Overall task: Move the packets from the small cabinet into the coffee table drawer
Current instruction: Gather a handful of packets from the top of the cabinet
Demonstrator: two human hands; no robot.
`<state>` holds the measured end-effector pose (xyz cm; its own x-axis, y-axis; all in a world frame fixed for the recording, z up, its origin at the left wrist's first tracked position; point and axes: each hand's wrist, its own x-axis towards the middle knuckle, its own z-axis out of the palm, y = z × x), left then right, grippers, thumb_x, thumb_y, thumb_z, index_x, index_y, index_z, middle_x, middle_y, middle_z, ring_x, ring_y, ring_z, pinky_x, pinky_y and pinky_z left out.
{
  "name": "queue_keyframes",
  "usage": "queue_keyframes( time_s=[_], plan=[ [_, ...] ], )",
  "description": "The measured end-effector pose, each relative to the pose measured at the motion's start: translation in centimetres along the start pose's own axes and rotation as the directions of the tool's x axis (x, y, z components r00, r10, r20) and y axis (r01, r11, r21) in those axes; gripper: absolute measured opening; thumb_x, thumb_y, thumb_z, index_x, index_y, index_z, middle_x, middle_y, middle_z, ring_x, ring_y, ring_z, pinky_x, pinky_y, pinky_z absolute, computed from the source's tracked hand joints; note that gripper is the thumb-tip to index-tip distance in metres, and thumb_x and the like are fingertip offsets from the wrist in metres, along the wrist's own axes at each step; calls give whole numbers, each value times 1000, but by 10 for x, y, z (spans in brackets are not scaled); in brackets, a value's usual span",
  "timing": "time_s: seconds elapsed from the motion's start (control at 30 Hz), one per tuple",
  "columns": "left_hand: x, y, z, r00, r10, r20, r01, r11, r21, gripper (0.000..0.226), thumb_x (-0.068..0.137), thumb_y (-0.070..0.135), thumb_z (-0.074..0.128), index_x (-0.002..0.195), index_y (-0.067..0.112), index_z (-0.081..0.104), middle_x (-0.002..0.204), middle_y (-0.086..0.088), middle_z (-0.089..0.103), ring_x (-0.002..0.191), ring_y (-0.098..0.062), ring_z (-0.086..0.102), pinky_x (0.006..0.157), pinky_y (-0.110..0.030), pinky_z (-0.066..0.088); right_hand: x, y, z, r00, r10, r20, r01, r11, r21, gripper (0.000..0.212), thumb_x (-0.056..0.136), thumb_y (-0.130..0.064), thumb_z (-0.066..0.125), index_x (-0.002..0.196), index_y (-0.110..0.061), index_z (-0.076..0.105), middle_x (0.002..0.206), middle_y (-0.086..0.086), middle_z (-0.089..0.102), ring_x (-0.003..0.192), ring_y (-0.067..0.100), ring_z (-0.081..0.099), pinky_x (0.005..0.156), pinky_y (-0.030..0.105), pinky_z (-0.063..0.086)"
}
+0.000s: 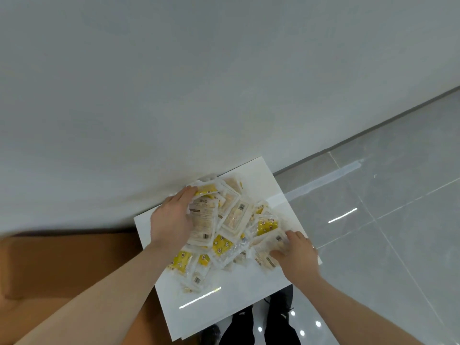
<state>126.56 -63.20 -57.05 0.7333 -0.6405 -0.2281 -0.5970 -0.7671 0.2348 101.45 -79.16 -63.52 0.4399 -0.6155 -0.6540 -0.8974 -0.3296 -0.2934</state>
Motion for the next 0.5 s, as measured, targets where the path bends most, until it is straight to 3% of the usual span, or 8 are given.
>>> queue_keyframes(
  time_s=[0.1,0.2,0.3,0.4,0.5],
  plan=[
    [-14,-2,-2,1000,-11,21,13,998,-63,71,84,-1,58,146,34,46,149,10,51,128,-21,55,92,-38,55,-9,10,-3,999,-3,52,-7,982,190,35,89,-36,72,113,-15,58,108,-6,55,111,24,60,84,30,43],
    [-36,-2,15,991,44,129,-34,996,-80,60,99,23,53,155,33,31,162,10,28,145,-20,35,111,-40,44,-17,19,-6,995,58,83,-79,956,284,60,91,-40,70,141,-15,50,136,-1,57,127,24,55,104,39,45],
    [-49,6,34,979,17,202,-3,998,-68,71,102,57,37,160,29,8,169,5,-1,154,-21,8,125,-41,19,-19,26,-8,994,74,86,-100,931,352,48,91,-37,70,131,-16,54,121,-2,66,111,23,63,91,40,53],
    [-50,12,44,987,-9,160,21,997,-74,74,101,53,41,161,23,9,169,1,-1,154,-27,7,124,-39,13,-21,29,-10,993,59,98,-94,907,410,21,92,-29,69,109,-22,59,104,-8,70,93,15,68,81,40,59],
    [-48,18,40,992,-24,123,37,994,-101,62,105,39,40,160,23,16,168,4,7,154,-23,14,123,-34,12,-23,29,-9,992,49,113,-96,882,461,18,92,-24,70,108,-25,61,101,-11,71,92,10,68,83,36,60]
  ],
)
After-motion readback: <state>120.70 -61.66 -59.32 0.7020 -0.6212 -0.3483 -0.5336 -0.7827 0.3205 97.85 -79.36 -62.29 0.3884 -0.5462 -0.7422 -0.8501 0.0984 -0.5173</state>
